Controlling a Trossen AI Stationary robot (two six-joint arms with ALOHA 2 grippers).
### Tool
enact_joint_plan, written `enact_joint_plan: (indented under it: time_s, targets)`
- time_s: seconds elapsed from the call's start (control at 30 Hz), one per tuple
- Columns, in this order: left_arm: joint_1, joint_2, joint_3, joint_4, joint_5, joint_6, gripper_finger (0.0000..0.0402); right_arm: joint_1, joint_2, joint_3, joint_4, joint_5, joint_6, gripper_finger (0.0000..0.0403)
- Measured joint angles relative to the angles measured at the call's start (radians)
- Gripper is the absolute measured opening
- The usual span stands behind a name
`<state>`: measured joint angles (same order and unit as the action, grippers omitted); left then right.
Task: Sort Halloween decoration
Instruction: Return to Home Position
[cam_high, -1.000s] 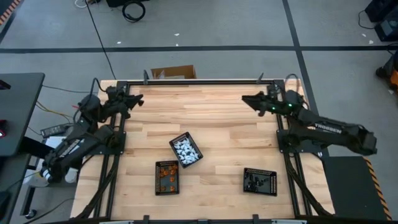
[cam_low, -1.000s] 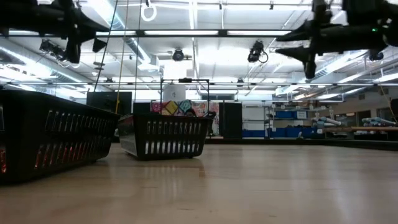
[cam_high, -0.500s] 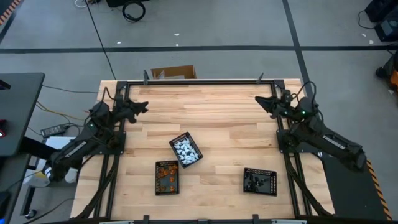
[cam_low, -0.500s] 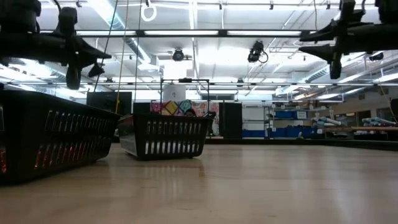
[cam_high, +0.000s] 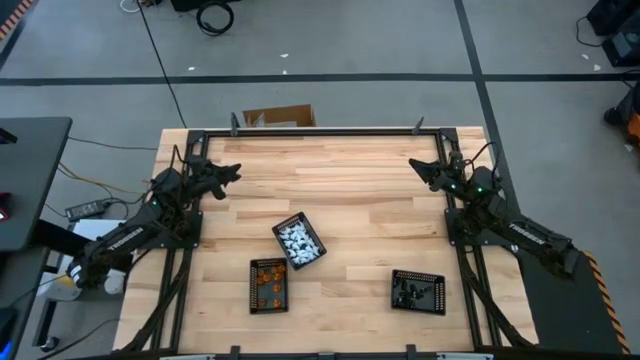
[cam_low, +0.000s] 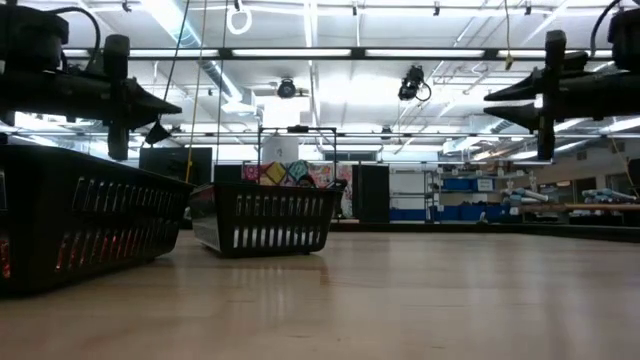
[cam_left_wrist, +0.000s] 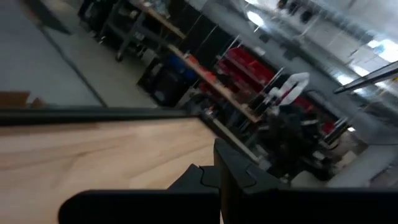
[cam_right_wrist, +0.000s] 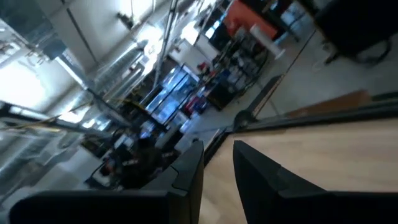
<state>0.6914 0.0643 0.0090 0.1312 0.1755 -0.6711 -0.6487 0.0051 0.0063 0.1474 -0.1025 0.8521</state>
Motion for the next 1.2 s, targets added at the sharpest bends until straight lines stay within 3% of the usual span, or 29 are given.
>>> enact_joint_plan:
  time_s: [0.27, 0.5, 0.83, 0.97, 1.2]
  targets:
    - [0.0, 0.002, 0.0, -0.105, -0.077, -0.037, 0.0, 0.0, 0.0, 0.0, -0.003, 0.082, 0.01, 0.0093]
    - [0.0, 0.002, -0.001, -0.104, -0.076, 0.192, 0.0, 0.0, 0.0, 0.0, -0.003, 0.063, 0.01, 0.0093]
    - [-0.011, 0.001, -0.001, -0.098, -0.075, 0.214, 0.0, 0.0, 0.001, 0.0, -0.003, 0.058, 0.01, 0.0093]
    - [-0.095, -0.007, -0.001, -0.097, -0.075, 0.214, 0.0, 0.042, -0.003, 0.0, -0.001, 0.062, 0.01, 0.0093]
    - [-0.274, -0.02, -0.001, -0.098, -0.073, 0.211, 0.0, 0.216, -0.003, 0.0, 0.0, 0.035, 0.01, 0.0094]
